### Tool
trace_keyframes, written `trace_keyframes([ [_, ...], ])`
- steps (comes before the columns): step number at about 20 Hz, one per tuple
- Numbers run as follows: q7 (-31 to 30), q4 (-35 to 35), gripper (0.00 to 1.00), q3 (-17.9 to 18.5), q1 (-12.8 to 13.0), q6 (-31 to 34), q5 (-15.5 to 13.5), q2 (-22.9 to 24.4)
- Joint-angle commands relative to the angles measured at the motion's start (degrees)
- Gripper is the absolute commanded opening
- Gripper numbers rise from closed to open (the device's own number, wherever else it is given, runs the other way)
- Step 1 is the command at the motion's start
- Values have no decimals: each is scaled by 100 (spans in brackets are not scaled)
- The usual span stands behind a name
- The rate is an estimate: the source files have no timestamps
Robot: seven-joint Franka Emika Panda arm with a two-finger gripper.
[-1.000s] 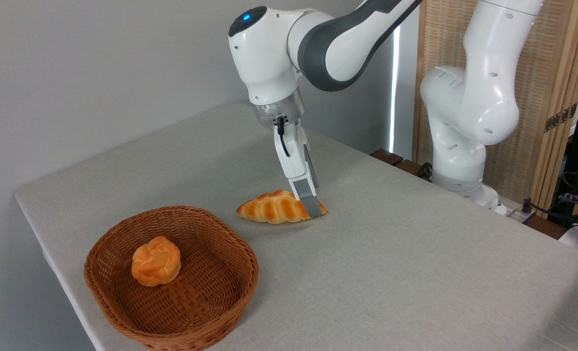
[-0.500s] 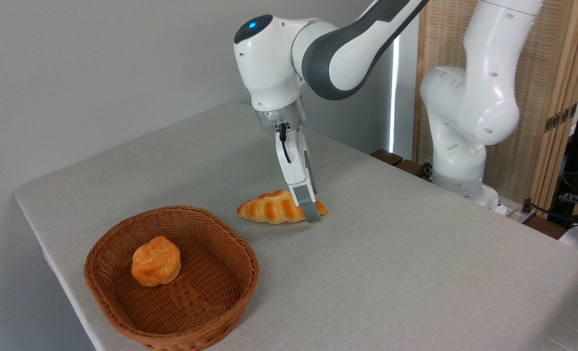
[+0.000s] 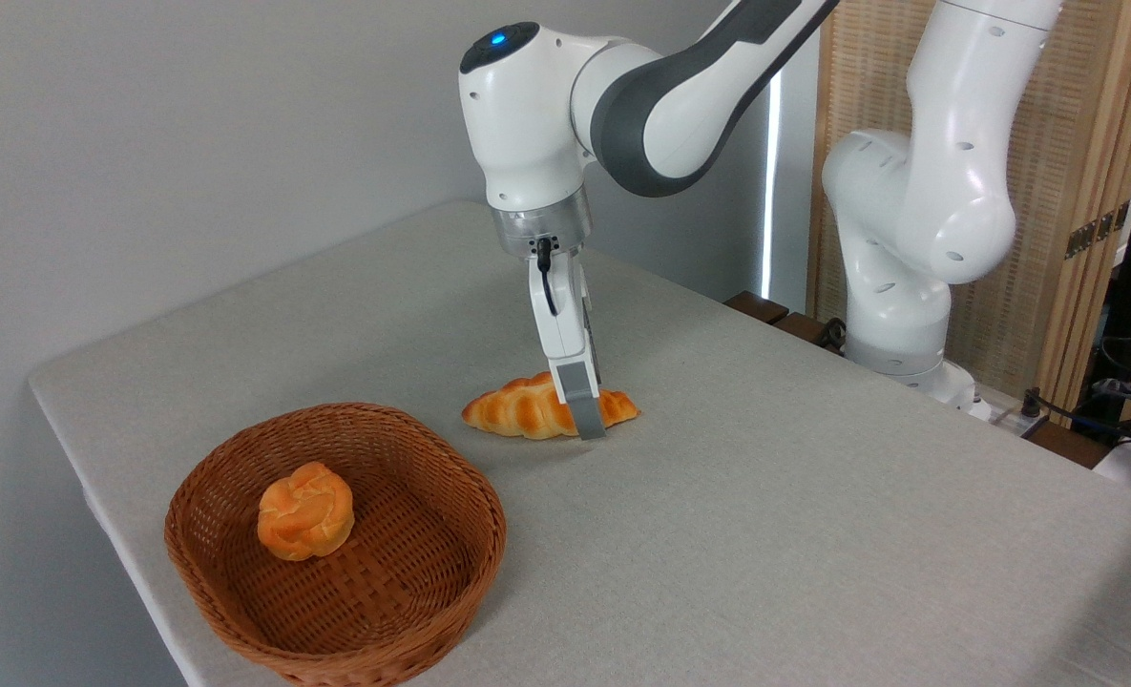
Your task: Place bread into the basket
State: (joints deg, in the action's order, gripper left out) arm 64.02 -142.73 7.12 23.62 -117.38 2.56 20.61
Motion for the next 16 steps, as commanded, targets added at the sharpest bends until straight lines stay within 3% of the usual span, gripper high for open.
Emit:
trace_keyframes([
  [1, 93, -106, 100, 88, 81, -311, 69, 84],
  [4, 93, -237, 100, 88, 186, -521, 69, 48],
  [16, 76, -290, 99, 88, 196, -804, 69, 40],
])
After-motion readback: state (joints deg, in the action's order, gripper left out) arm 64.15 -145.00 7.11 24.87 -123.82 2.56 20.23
